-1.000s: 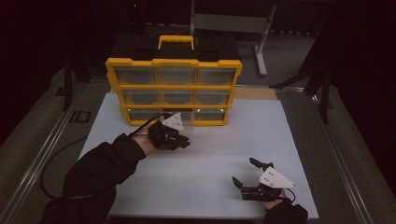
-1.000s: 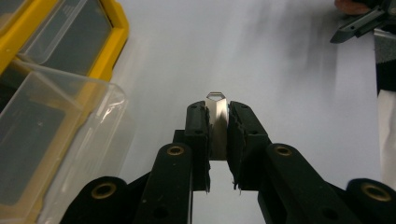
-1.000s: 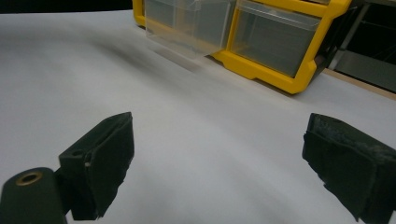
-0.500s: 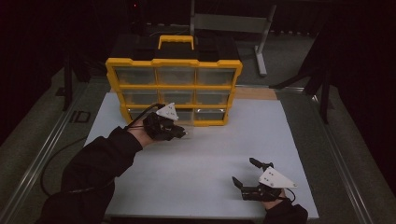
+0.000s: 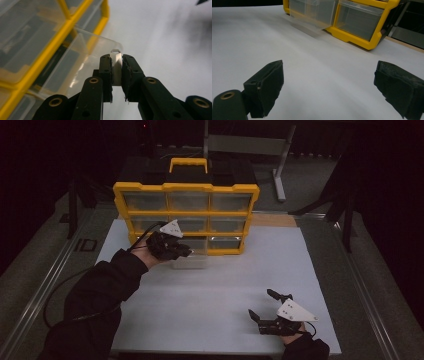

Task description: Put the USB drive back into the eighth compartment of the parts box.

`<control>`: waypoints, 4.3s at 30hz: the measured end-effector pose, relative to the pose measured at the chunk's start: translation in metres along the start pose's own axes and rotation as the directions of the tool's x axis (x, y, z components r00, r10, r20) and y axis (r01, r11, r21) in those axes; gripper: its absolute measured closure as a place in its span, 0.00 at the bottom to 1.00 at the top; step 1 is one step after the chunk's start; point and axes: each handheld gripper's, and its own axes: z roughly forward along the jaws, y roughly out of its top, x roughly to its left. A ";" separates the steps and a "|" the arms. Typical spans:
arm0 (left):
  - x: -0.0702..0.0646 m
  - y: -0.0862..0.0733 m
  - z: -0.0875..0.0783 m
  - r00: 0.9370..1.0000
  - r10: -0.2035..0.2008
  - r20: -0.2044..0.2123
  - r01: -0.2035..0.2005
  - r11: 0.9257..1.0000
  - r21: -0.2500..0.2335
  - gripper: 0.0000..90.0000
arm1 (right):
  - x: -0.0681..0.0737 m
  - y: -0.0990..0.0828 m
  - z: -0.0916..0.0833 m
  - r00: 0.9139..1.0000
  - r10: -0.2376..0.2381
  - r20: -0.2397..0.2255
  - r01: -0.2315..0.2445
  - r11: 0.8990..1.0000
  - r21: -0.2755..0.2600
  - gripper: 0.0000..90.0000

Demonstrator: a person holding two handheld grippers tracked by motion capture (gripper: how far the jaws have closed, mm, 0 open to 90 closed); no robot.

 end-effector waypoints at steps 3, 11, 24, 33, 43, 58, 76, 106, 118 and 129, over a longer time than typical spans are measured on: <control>0.005 0.000 0.000 1.000 -0.016 -0.016 0.016 1.000 -0.005 0.89 | 0.000 0.000 0.000 1.000 -0.001 -0.001 0.001 1.000 0.000 0.10; 0.012 0.002 0.007 0.998 -0.046 -0.049 0.045 0.999 -0.013 0.89 | 0.000 0.000 0.000 1.000 0.000 -0.001 0.000 1.000 0.000 0.10; 0.015 0.002 0.019 0.995 -0.059 -0.076 0.059 0.998 -0.007 0.89 | 0.000 0.000 0.000 1.000 0.000 -0.002 0.000 1.000 -0.001 0.10; 0.019 -0.002 0.030 0.993 -0.082 -0.086 0.081 0.997 -0.014 0.89 | 0.000 0.000 0.000 1.000 0.002 -0.003 -0.002 1.000 -0.002 0.10; 0.021 0.000 0.030 0.987 -0.127 -0.095 0.125 0.992 -0.030 0.56 | 0.000 0.000 0.000 1.000 0.001 -0.003 -0.001 1.000 -0.001 0.10; 0.013 -0.006 0.018 0.990 -0.140 -0.022 0.139 0.989 -0.042 0.11 | 0.000 0.000 0.000 1.000 0.002 0.000 -0.002 1.000 -0.004 0.10; 0.012 -0.023 -0.002 0.989 -0.150 -0.010 0.149 0.985 -0.086 0.01 | 0.000 0.001 -0.001 1.000 0.002 -0.002 -0.002 1.000 -0.005 0.10; -0.024 -0.069 -0.036 0.990 -0.131 -0.047 0.124 0.983 -0.133 0.01 | 0.001 0.001 0.000 1.000 -0.002 -0.004 0.002 1.000 -0.005 0.10; -0.038 -0.094 -0.044 0.987 -0.145 -0.066 0.134 0.980 -0.147 0.01 | 0.001 0.001 0.000 1.000 -0.003 -0.005 0.003 1.000 -0.006 0.10; -0.049 -0.116 -0.047 0.984 -0.166 -0.068 0.154 0.976 -0.156 0.01 | 0.002 0.002 0.000 1.000 -0.006 -0.005 0.006 1.000 -0.008 0.10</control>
